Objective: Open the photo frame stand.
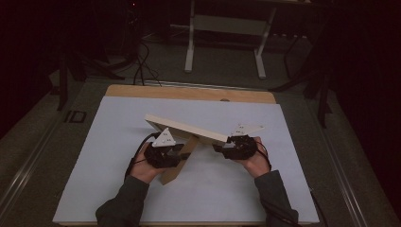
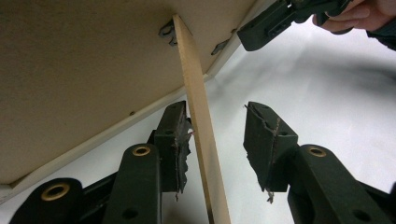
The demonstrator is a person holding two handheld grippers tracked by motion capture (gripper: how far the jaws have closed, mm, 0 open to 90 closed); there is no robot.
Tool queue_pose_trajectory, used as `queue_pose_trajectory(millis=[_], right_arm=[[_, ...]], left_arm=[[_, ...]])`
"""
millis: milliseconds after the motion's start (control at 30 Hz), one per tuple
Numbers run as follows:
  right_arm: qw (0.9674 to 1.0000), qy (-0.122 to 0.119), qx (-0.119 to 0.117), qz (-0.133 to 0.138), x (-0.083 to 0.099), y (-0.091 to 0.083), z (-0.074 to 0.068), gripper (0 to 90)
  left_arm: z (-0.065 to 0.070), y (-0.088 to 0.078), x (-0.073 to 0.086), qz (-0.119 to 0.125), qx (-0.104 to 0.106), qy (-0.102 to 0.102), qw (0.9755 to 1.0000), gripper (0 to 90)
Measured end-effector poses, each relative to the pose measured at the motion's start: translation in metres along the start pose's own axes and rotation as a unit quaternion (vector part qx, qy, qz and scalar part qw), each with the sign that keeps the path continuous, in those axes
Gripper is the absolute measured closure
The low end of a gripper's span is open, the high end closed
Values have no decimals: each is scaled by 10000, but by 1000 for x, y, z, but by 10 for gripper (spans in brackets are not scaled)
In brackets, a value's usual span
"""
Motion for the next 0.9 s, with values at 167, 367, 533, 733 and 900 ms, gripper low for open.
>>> queue_pose_trajectory(millis=[167,367,533,733,900], right_arm=[[10000,45,19,19,2,0,1,492],[9999,107,29,51,2,0,1,490],[9999,132,17,56,3,0,1,489],[9996,274,-54,94,4,-1,4,489],[9995,301,-63,83,5,0,4,489]], left_arm=[[-2,-4,-1,52,-30,-34,10000,595],[-6,-7,-1,105,-86,-75,9999,591],[-8,-11,-2,206,-176,-119,9996,585],[-15,-16,-2,229,-449,-132,9986,578],[-23,-23,-1,294,-643,-252,9972,577]])
Point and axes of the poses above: each handheld gripper's, and its own axes: y roughly forward along the jaws, x roughly out of its underside, z roughly to its right, the point moved 6 cm from there along y, roughly forward along the jaws, and after that the axes turned 2 degrees about -y, right-handed, at the moved point
